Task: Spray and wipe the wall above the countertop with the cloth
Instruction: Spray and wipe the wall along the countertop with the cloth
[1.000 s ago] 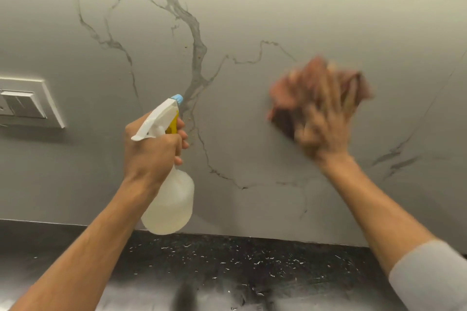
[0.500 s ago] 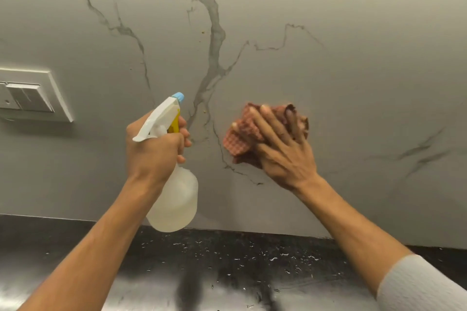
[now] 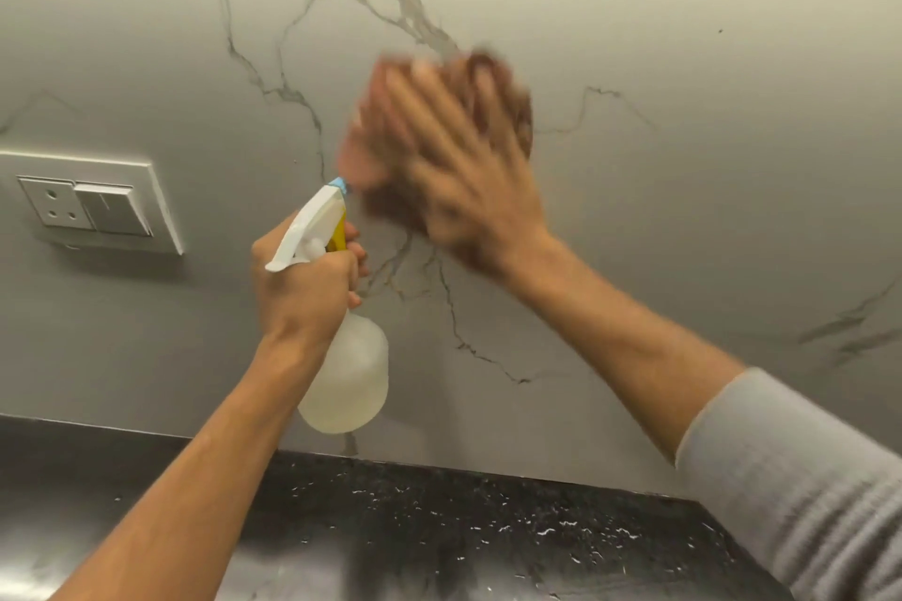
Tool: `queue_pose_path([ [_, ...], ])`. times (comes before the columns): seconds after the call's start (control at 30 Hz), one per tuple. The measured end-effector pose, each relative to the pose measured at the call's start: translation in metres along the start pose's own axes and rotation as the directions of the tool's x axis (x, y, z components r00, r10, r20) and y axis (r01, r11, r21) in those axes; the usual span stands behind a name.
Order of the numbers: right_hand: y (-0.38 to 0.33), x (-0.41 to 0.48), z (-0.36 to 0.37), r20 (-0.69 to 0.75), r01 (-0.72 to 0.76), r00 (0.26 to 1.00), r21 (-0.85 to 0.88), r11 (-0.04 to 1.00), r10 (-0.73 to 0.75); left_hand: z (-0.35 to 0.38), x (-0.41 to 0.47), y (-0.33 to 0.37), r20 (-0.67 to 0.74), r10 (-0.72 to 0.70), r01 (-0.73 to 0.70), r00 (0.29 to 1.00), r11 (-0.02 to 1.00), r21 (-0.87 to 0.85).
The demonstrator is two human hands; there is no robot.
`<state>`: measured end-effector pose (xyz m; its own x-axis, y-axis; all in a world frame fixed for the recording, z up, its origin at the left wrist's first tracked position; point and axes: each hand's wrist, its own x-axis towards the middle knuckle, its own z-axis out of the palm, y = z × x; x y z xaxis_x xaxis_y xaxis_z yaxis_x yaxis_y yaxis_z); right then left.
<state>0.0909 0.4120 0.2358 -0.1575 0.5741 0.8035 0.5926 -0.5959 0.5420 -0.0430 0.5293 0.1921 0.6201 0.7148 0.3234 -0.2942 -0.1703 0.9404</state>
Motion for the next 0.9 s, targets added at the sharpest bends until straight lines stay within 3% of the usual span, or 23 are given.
queue_pose_path([
  [0.1, -0.036, -0.097, -0.008, 0.253, 0.089, 0.962, 0.052, 0.995, -0.099, -0.011, 0.000, -0.004, -0.014, -0.011, 0.011, 1.000, 1.000, 0.007],
  [0.2, -0.020, -0.145, -0.024, 0.330, 0.137, 0.935, -0.002, 0.991, -0.129, -0.020, 0.000, -0.005, 0.021, -0.007, 0.006, 1.000, 1.000, 0.018],
  [0.3, 0.034, -0.100, -0.034, 0.150, -0.010, 0.988, -0.086, 0.996, 0.022, -0.030, 0.002, -0.003, 0.032, 0.012, -0.013, 0.999, 1.000, 0.017],
  [0.4, 0.074, -0.006, -0.035, -0.121, -0.223, 0.971, -0.163, 0.961, 0.204, -0.035, 0.002, -0.001, 0.029, 0.016, -0.017, 0.999, 1.000, 0.014],
  [0.53, 0.060, 0.058, -0.024, -0.191, -0.328, 0.939, -0.241, 0.913, 0.287, -0.032, 0.004, -0.002, 0.012, -0.016, 0.016, 1.000, 1.000, -0.012],
  [0.67, 0.025, 0.021, -0.005, -0.123, -0.132, 0.986, -0.161, 0.978, 0.113, -0.031, 0.006, -0.009, -0.006, -0.020, 0.020, 1.000, 1.000, -0.004],
  [0.77, -0.033, -0.066, 0.011, 0.076, 0.003, 0.997, -0.019, 1.000, -0.002, -0.028, 0.002, -0.019, -0.011, -0.017, 0.018, 1.000, 1.000, 0.012],
  [0.83, -0.069, -0.140, 0.009, 0.300, 0.149, 0.942, 0.023, 0.989, -0.149, -0.027, -0.004, -0.025, 0.001, -0.020, 0.020, 1.000, 0.999, 0.026],
  [0.9, -0.080, -0.194, -0.002, 0.468, 0.301, 0.830, 0.083, 0.950, -0.304, -0.031, -0.008, -0.032, 0.025, -0.025, 0.024, 0.999, 0.999, 0.044],
])
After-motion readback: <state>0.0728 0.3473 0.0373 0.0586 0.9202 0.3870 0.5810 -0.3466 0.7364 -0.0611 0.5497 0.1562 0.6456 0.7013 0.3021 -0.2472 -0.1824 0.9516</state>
